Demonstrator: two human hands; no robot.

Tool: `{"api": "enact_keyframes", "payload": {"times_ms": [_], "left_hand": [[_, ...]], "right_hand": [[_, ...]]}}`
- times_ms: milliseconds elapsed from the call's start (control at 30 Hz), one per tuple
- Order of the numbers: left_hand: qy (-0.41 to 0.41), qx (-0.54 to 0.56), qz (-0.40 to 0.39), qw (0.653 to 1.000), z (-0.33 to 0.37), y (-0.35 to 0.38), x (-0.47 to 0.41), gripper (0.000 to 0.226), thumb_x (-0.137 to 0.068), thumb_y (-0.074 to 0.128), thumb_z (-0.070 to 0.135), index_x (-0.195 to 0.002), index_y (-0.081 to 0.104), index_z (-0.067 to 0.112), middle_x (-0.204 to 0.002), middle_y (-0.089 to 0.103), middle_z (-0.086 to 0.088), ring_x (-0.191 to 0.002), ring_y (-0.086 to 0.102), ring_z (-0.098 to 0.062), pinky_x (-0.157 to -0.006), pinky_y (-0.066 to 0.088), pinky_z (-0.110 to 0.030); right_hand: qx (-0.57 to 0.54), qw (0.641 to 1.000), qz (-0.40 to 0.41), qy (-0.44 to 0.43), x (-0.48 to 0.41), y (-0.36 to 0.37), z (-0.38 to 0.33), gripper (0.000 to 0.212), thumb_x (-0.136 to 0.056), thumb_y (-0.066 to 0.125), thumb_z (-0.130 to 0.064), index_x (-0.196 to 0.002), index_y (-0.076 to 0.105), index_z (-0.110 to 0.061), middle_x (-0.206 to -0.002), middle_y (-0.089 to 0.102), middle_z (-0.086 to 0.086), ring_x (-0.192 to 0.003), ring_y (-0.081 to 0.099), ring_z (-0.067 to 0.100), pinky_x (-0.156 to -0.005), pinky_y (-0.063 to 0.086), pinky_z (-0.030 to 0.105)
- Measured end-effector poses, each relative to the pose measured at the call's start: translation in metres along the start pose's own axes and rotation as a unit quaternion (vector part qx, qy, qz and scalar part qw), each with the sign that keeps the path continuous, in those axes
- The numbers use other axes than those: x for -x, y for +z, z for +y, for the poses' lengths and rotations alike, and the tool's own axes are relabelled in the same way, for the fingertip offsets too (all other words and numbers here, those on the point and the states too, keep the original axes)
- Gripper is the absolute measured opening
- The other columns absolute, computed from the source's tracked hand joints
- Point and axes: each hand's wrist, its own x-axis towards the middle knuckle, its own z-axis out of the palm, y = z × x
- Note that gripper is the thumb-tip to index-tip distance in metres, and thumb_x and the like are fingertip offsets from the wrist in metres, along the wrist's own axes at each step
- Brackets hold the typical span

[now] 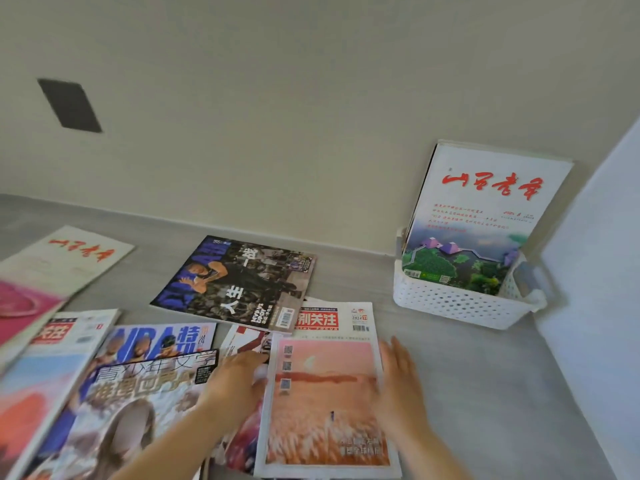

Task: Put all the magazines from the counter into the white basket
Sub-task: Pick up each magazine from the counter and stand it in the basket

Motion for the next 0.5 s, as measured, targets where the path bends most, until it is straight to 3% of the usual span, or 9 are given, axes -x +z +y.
{"api": "enact_keyframes", "payload": {"times_ms": [133,233,333,400,467,500], "left_hand": [[-0.013,-0.068,-0.046,0.997,-0.011,0.017,0.016,0.058,-0.089,0.040,0.042,-0.140,0.024,0.020,-0.154,0.016,0.001,-0.142,0.011,-0.019,-0.117,0.010,-0.036],[-0.020,-0.045,-0.055,0.997,0.002,0.023,0.015,0.054,-0.089,0.040,0.037,-0.139,0.026,0.021,-0.154,0.016,0.000,-0.142,0.008,-0.020,-0.117,0.005,-0.037],[-0.090,0.021,-0.077,0.993,0.018,0.020,0.005,0.047,-0.083,0.047,0.029,-0.126,0.041,0.012,-0.138,0.042,-0.008,-0.130,0.035,-0.025,-0.112,0.026,-0.038],[-0.161,0.106,-0.070,0.979,0.025,0.014,0.000,0.029,-0.078,0.052,0.027,-0.102,0.053,0.011,-0.117,0.058,-0.011,-0.112,0.051,-0.028,-0.099,0.042,-0.038],[-0.155,0.150,-0.066,0.974,0.028,0.013,-0.002,0.009,-0.076,0.051,0.023,-0.075,0.056,0.016,-0.102,0.063,-0.013,-0.099,0.058,-0.030,-0.086,0.047,-0.036],[-0.145,0.176,-0.069,0.971,0.029,0.014,-0.002,0.012,-0.077,0.051,0.021,-0.066,0.055,0.018,-0.091,0.064,-0.012,-0.089,0.059,-0.028,-0.077,0.048,-0.032]], "right_hand": [[0.089,0.992,-0.082,0.042,0.032,0.041,-0.005,0.070,-0.091,0.032,-0.046,-0.142,-0.008,-0.018,-0.154,-0.012,0.008,-0.141,-0.011,0.024,-0.115,-0.005,0.033],[0.124,0.989,-0.058,0.048,0.039,0.048,-0.005,0.066,-0.092,0.023,-0.047,-0.142,-0.007,-0.016,-0.154,-0.013,0.008,-0.141,-0.013,0.025,-0.114,-0.008,0.033],[0.092,0.993,-0.044,0.061,0.041,0.044,-0.006,0.063,-0.092,0.028,-0.043,-0.142,-0.001,-0.019,-0.155,-0.007,0.005,-0.142,-0.010,0.023,-0.115,-0.004,0.031],[0.068,0.995,-0.031,0.073,0.043,0.041,-0.004,0.062,-0.091,0.034,-0.040,-0.142,0.005,-0.020,-0.155,-0.003,0.002,-0.142,-0.007,0.021,-0.115,0.000,0.030],[0.030,0.996,-0.008,0.078,0.047,0.038,0.000,0.059,-0.089,0.042,-0.034,-0.140,0.017,-0.020,-0.155,0.006,0.001,-0.142,0.001,0.020,-0.115,0.005,0.028],[-0.005,0.997,0.009,0.080,0.048,0.036,0.001,0.056,-0.086,0.047,-0.029,-0.137,0.026,-0.019,-0.153,0.015,0.003,-0.141,0.007,0.020,-0.114,0.009,0.027]]}}
